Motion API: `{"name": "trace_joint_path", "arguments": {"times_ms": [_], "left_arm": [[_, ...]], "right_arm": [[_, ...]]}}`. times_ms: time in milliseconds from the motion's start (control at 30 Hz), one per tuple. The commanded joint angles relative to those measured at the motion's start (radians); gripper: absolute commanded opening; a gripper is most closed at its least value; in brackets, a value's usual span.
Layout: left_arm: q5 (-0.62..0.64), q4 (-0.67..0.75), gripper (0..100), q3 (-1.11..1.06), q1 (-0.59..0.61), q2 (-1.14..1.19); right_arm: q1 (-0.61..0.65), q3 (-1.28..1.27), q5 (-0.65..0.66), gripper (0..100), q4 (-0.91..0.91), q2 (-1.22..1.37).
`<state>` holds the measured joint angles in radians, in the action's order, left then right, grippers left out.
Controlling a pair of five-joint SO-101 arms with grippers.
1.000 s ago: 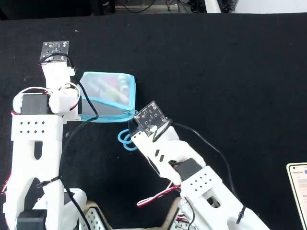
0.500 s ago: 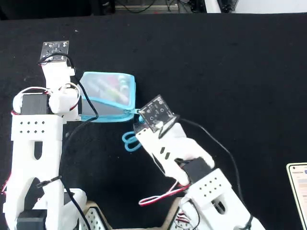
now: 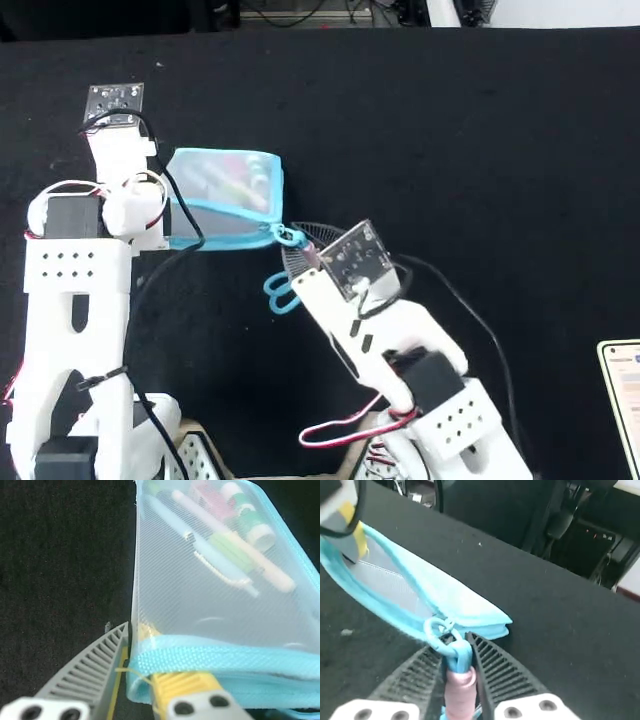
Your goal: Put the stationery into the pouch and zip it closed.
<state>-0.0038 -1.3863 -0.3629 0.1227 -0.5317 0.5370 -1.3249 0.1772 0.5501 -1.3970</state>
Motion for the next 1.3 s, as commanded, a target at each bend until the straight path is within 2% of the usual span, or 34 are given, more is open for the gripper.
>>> {"name": "trace_joint_path", "arguments": {"times_ms": [0, 67, 133, 367, 633, 700, 933, 1033, 1200, 1267], "left_arm": [[0.0, -0.008, 10, 0.047, -0.025, 0.008], [-0.003, -0.032, 17, 0.079, -0.044, 0.008], [-0.005, -0.055, 20, 0.124, -0.048, 0.006], [-0.005, -0.129, 20, 0.216, -0.044, -0.129], [-0.005, -0.127, 20, 0.117, -0.044, -0.471], [-0.017, -0.095, 20, 0.044, -0.044, -0.549], [-0.226, -0.021, 20, -0.259, -0.051, -0.799], [-0.273, 0.021, 20, -0.357, -0.051, -0.901], [-0.261, 0.255, 20, -0.622, -0.048, -1.005], [-0.201, 0.388, 20, -0.754, -0.045, -1.031]], "right_arm": [[-0.021, 0.016, 0.011, 1.0, 0.008, -0.045], [-0.021, 0.028, 0.038, 1.0, 0.034, -0.044], [-0.021, 0.051, 0.061, 1.0, 0.068, -0.044], [-0.023, 0.173, 0.066, 1.0, 0.153, -0.042], [-0.06, 0.272, 0.068, 1.0, 0.155, -0.013], [-0.061, 0.318, 0.068, 1.0, 0.155, 0.035], [-0.06, 0.518, 0.13, 1.0, 0.155, 0.328], [-0.052, 0.625, 0.132, 1.0, 0.155, 0.433], [0.002, 0.745, 0.13, 1.0, 0.186, 0.501], [0.054, 0.771, 0.13, 1.0, 0.226, 0.503]]}}
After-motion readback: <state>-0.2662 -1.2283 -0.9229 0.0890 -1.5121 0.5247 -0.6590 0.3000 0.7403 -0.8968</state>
